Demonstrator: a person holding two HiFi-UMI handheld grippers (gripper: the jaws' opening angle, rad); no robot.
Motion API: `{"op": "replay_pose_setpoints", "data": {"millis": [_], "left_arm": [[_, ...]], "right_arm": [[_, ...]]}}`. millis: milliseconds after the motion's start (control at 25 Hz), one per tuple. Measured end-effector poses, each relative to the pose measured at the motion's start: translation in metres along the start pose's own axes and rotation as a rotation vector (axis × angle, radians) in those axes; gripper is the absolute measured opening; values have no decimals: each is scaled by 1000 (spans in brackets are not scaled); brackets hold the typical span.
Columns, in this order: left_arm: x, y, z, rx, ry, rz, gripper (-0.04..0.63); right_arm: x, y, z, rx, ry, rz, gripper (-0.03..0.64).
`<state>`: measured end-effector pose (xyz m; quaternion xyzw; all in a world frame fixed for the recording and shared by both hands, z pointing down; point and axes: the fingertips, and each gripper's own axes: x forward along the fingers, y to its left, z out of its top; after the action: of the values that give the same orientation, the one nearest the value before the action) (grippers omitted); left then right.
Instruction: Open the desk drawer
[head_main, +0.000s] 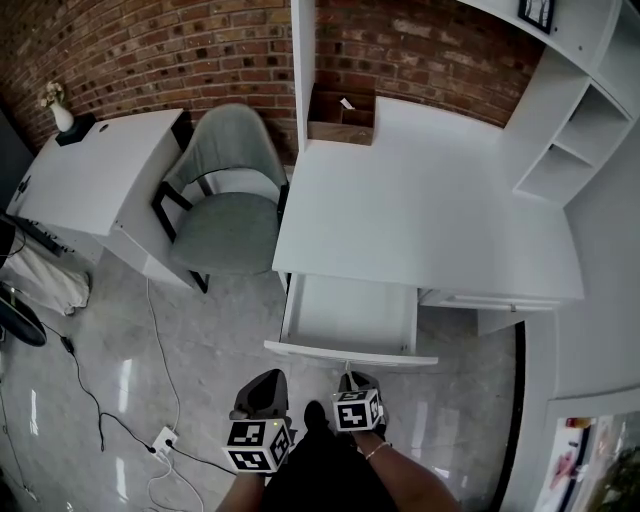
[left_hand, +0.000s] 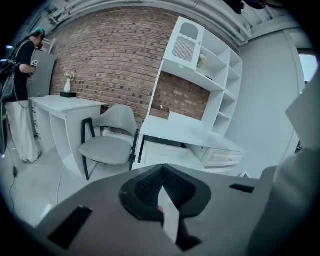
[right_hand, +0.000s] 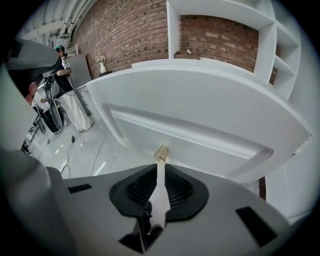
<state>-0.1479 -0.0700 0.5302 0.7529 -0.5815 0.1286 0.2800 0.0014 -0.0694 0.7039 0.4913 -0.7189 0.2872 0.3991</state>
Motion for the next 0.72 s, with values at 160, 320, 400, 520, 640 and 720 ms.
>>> {"op": "replay_pose_setpoints", "data": {"millis": [160, 320, 400, 520, 640, 720], "left_arm": [[-7, -8, -6, -5, -1, 9, 9], [-13, -17, -18, -6, 5, 11, 9], [-16, -22, -23, -11, 4, 12, 9], [-22, -32, -31, -22, -1, 12, 9], [-28, -43, -36, -19, -2, 9, 9], [-32, -49, -39, -13, -2, 8, 9]], "right_arm": [[-8, 5, -13, -5, 0, 43, 38], [-23, 14, -20, -1, -26, 100, 17], [-34, 17, -21, -6, -47, 131, 12], [-51, 18, -22, -15, -86, 171, 8], [-71, 17, -21, -19, -130, 201, 6], [-89, 16, -17, -28, -168, 220, 5]]}}
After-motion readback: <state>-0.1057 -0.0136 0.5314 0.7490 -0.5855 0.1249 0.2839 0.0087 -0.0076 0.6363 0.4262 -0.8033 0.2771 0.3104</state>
